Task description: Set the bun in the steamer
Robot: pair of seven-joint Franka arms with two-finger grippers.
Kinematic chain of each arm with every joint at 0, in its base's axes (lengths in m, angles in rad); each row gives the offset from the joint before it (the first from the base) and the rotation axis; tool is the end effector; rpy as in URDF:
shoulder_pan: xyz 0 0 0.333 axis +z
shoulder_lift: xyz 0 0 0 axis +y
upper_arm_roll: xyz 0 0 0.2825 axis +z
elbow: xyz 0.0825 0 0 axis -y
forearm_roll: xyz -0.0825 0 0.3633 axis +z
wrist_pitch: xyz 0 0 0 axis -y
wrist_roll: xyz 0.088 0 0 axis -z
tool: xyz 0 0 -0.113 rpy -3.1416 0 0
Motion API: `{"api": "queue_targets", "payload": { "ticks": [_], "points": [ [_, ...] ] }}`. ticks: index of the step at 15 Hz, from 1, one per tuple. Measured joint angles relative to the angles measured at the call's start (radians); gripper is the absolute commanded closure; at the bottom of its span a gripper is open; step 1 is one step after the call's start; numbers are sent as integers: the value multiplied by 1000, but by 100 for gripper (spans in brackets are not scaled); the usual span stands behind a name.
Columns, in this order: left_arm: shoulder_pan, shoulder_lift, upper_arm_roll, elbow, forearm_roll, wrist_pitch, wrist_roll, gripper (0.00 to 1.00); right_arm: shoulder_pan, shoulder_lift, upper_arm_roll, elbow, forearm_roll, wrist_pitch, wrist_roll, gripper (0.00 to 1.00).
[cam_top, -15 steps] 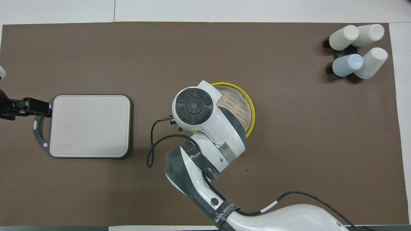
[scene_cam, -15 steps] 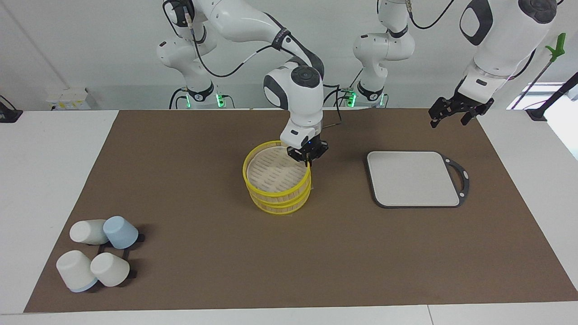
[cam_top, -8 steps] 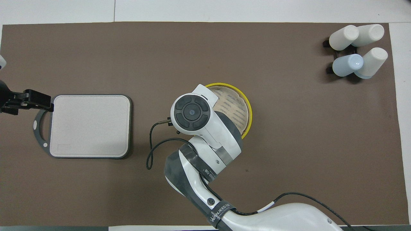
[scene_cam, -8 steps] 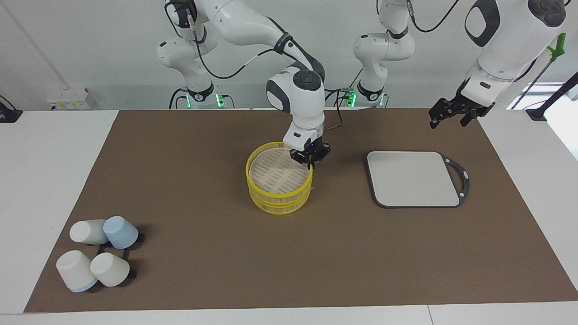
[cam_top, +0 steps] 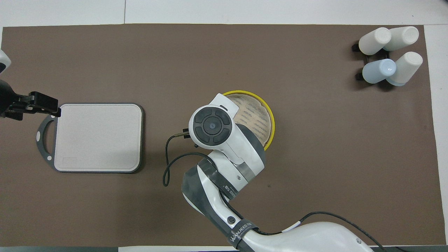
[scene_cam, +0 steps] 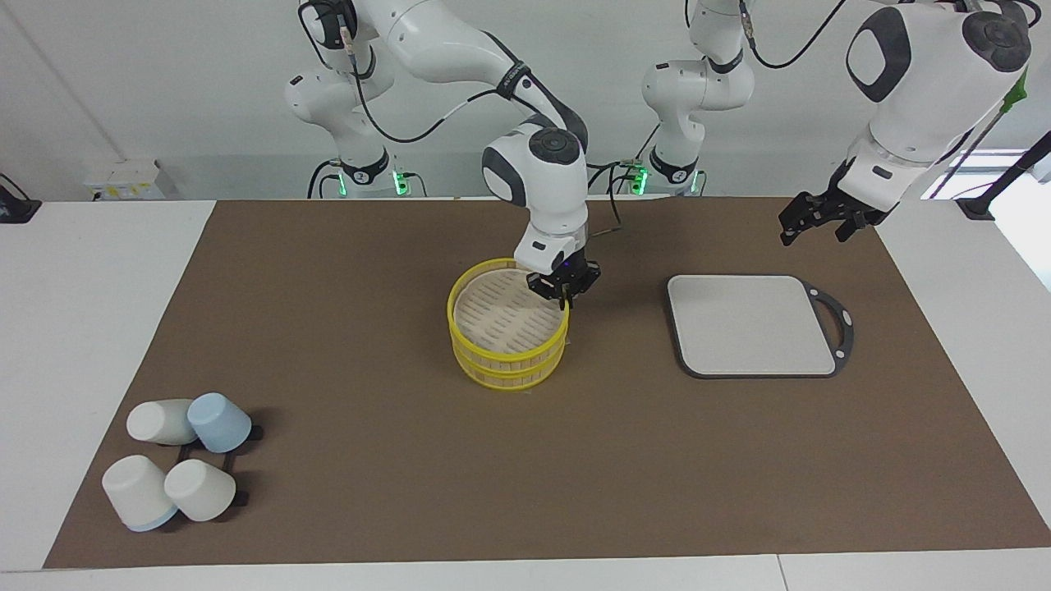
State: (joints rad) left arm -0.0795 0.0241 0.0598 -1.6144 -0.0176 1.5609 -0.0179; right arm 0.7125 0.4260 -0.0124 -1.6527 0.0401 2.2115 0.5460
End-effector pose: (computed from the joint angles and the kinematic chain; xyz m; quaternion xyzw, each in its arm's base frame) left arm 0.5361 -0.0129 0.5517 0.9992 -0.0006 -0.0389 0.0073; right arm 0.4968 0.4216 0.3512 -0.9955 -0.0667 -0.0455 0.0503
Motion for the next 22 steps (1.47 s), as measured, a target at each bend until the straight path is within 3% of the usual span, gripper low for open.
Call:
{"api": "queue_targets", "payload": {
  "ticks": [3,7,11,13,16,22],
  "points": [
    [1,-4,0,14,0,-2,0,0,0,-2,-1,4,0,-25,0,0],
    [3,-13,0,14,0,-3,0,0,-35,-43,-20,44,-3,-156,0,0],
    [4,-19,0,14,0,-3,0,0,-241,-177,-26,68,-12,-418,-36,0],
    [4,-19,0,14,0,-3,0,0,-387,-250,-27,65,-12,-558,-175,0],
    [6,-19,0,14,0,-3,0,0,-559,-328,-27,58,-8,-675,-389,0],
    [10,-24,1,14,0,-3,0,0,-591,-426,-13,0,-7,-708,-417,0]
  ]
}}
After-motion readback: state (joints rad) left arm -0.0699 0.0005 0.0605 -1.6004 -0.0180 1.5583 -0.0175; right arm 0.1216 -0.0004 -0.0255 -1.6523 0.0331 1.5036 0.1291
